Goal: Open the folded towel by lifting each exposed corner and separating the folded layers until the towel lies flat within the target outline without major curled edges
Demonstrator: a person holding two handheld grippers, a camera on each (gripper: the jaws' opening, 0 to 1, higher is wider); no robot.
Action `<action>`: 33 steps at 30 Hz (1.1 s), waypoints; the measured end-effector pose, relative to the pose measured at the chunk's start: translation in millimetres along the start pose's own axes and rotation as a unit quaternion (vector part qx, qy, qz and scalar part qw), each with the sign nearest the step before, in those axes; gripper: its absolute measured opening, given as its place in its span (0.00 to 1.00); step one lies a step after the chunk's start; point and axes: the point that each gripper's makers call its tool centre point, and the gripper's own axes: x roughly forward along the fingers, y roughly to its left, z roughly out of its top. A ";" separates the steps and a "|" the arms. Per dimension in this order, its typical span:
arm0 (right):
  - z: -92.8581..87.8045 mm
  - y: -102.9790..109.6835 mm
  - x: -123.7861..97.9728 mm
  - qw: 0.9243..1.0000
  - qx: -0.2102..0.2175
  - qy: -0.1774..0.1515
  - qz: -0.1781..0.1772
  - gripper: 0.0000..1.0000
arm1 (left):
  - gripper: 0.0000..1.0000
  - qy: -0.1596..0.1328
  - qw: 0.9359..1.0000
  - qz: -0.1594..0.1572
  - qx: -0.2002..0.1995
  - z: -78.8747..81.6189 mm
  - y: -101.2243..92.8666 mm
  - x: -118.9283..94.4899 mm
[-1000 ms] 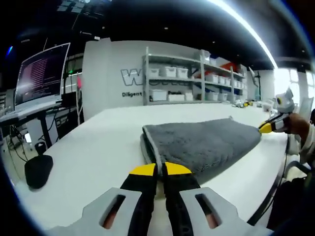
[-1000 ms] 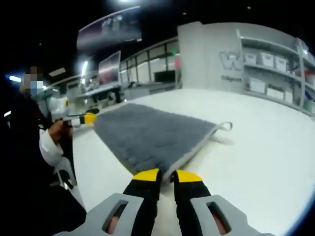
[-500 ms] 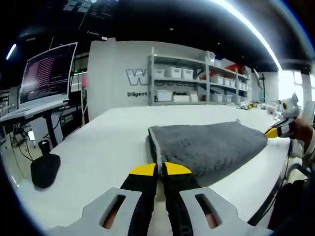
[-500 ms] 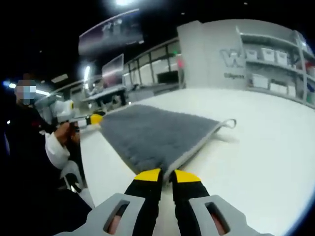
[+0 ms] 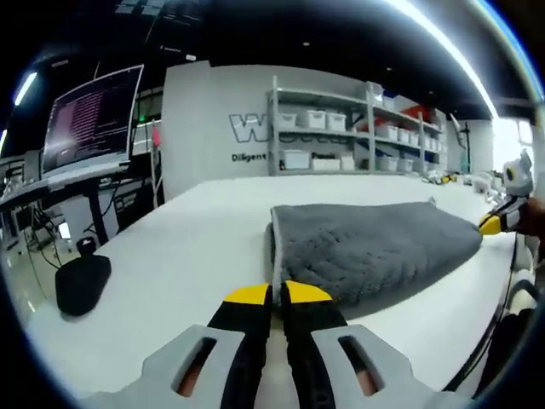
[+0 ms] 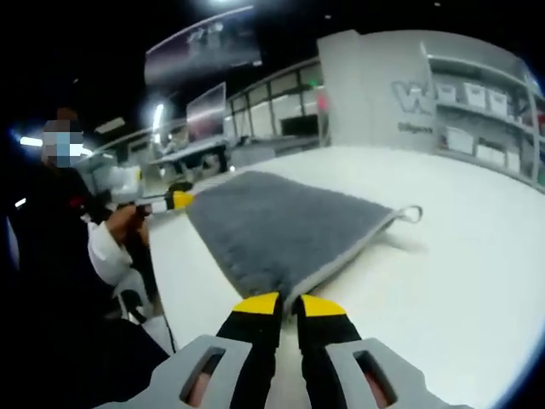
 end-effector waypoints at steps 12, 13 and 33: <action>-4.4 13.1 0.8 1.000 -0.002 0.011 0.021 0.03 | 0.05 0.010 1.000 0.011 0.024 0.5 7.1 10.2; -4.9 14.4 1.0 1.000 -0.004 0.014 0.022 0.02 | 0.05 0.010 1.000 0.011 0.025 0.6 7.8 11.1; -7.8 42.8 5.5 0.997 -0.009 0.049 0.059 0.01 | 0.06 0.043 0.997 0.009 0.061 5.8 23.6 30.8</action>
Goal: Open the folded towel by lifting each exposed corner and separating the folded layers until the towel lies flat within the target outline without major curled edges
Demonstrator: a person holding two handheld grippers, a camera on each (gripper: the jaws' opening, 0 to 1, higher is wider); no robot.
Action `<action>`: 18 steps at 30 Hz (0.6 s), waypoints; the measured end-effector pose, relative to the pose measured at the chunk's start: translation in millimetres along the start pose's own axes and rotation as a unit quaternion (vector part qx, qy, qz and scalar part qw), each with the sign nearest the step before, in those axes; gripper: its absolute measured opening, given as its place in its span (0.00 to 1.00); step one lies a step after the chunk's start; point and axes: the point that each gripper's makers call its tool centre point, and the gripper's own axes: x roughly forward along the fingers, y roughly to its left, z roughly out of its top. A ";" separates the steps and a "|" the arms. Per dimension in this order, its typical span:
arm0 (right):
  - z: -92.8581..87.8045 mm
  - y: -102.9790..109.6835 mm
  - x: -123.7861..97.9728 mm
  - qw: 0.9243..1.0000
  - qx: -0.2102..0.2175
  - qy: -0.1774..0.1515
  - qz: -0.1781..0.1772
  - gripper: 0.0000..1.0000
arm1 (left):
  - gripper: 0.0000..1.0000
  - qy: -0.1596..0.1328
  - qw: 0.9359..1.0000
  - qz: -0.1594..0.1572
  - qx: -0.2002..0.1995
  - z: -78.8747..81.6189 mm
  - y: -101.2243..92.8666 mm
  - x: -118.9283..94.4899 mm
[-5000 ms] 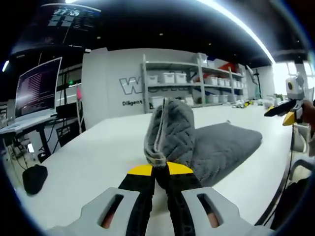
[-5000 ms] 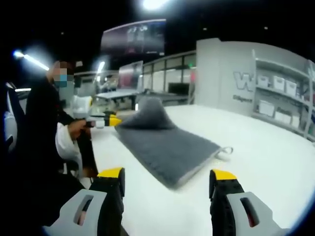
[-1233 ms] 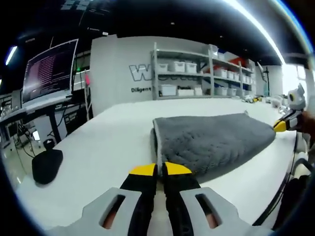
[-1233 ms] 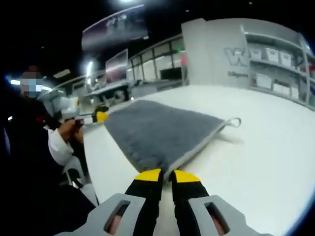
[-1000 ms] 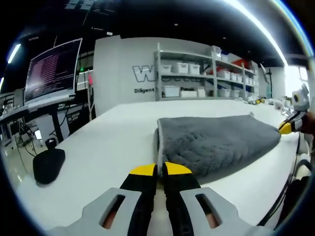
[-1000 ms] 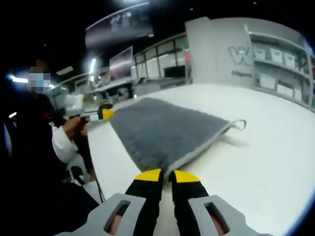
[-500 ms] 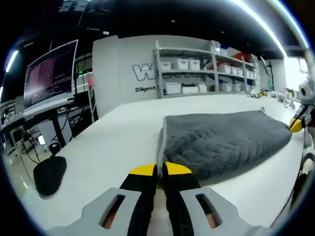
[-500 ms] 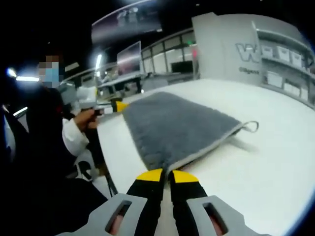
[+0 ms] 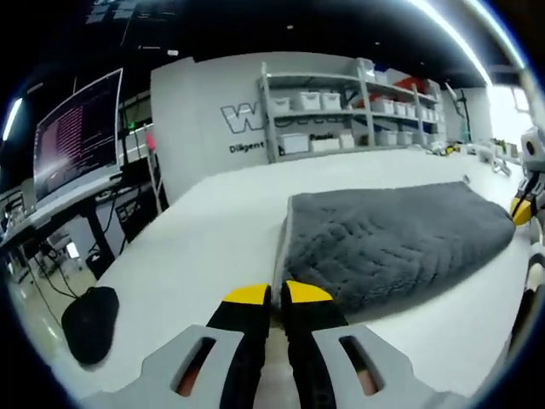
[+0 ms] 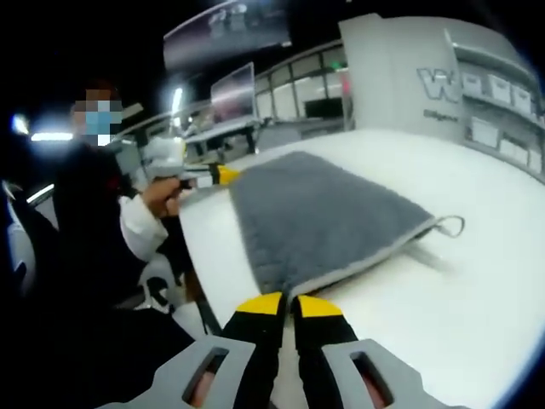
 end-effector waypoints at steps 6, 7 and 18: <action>-1.3 11.1 1.9 1.000 0.002 0.007 0.015 0.01 | 0.06 0.021 1.000 -0.009 0.018 2.5 1.9 11.2; -1.5 13.4 2.3 1.000 0.003 0.009 0.019 0.01 | 0.06 0.023 0.999 -0.011 0.020 2.8 2.6 13.0; -3.7 32.8 5.9 0.999 0.000 0.019 0.047 0.01 | 0.06 0.048 0.998 -0.029 0.032 5.7 7.6 26.8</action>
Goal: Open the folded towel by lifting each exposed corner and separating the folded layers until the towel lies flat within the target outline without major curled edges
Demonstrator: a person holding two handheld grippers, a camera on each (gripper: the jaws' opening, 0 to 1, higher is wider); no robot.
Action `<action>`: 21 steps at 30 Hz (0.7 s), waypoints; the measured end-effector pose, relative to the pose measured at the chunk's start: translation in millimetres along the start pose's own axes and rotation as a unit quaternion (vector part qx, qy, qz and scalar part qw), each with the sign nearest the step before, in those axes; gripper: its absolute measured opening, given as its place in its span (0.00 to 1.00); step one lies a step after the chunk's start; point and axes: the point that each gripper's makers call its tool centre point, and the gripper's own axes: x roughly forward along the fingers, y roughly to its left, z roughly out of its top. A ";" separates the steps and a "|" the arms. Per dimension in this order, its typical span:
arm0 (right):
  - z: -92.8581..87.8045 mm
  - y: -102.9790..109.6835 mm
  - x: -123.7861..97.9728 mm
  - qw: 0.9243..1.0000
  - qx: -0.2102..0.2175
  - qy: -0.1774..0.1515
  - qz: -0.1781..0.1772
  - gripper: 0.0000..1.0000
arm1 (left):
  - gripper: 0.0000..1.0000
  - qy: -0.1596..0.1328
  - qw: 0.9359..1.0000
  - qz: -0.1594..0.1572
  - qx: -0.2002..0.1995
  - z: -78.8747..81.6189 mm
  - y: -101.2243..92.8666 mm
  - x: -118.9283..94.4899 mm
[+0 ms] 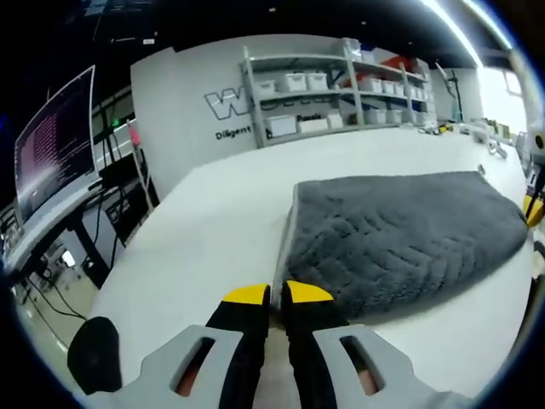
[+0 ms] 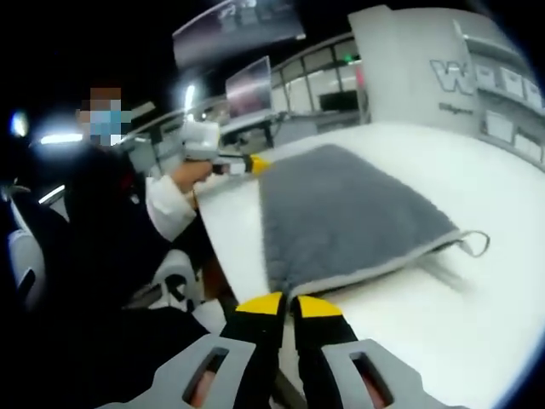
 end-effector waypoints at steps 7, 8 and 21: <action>-0.9 11.0 2.9 1.000 -0.013 0.005 0.015 0.01 | 0.06 0.028 0.999 -0.012 0.012 0.7 -0.5 4.9; -1.2 13.1 3.3 1.000 -0.014 0.007 0.018 0.01 | 0.06 0.032 0.999 -0.013 0.014 1.1 -0.3 5.9; -4.3 32.5 8.8 0.999 -0.018 0.012 0.049 0.00 | 0.07 0.065 0.997 -0.028 0.042 6.6 0.2 17.9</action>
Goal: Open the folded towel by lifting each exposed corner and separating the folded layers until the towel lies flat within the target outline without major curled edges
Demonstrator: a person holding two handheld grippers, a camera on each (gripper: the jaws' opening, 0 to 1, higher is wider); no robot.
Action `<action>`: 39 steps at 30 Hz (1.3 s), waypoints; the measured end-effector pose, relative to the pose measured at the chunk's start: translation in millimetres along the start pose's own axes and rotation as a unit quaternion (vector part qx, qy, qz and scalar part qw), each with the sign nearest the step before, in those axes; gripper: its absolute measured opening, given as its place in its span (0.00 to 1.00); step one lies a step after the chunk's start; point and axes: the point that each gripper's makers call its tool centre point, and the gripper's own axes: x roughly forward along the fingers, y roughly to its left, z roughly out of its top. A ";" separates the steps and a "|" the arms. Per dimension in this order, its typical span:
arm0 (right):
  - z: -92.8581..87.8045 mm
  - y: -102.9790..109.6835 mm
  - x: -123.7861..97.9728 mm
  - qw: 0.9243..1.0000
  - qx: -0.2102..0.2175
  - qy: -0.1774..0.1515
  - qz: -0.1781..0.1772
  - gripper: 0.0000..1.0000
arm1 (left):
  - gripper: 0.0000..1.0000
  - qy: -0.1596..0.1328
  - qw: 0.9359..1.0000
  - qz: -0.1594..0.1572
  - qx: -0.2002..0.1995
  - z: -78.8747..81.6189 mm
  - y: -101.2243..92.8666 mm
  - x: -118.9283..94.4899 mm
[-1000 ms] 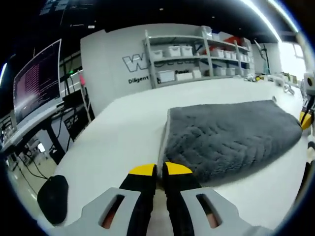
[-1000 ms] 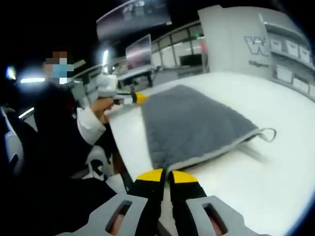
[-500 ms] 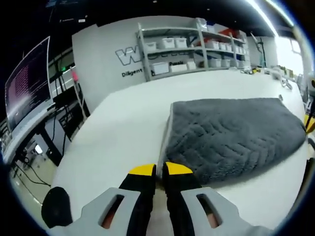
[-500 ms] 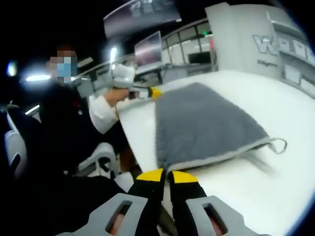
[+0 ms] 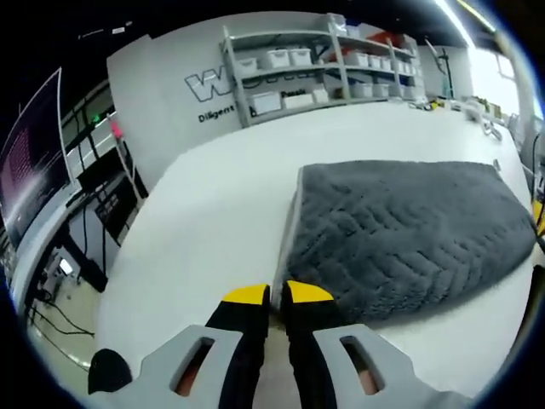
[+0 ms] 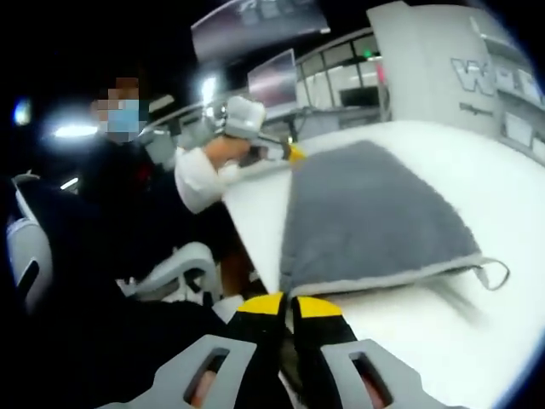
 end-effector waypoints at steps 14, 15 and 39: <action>8.2 8.6 -11.0 0.997 -0.068 -0.020 0.039 0.03 | 0.07 -0.012 1.000 -0.007 0.001 4.2 -2.9 -0.7; 9.7 7.5 -12.3 0.997 -0.067 -0.024 0.039 0.03 | 0.08 -0.015 1.000 -0.007 -0.002 8.0 0.0 3.4; 41.7 -79.8 -36.8 0.993 -0.027 -0.084 -0.079 0.23 | 0.27 -0.109 0.993 -0.037 -0.042 32.1 -13.9 -28.9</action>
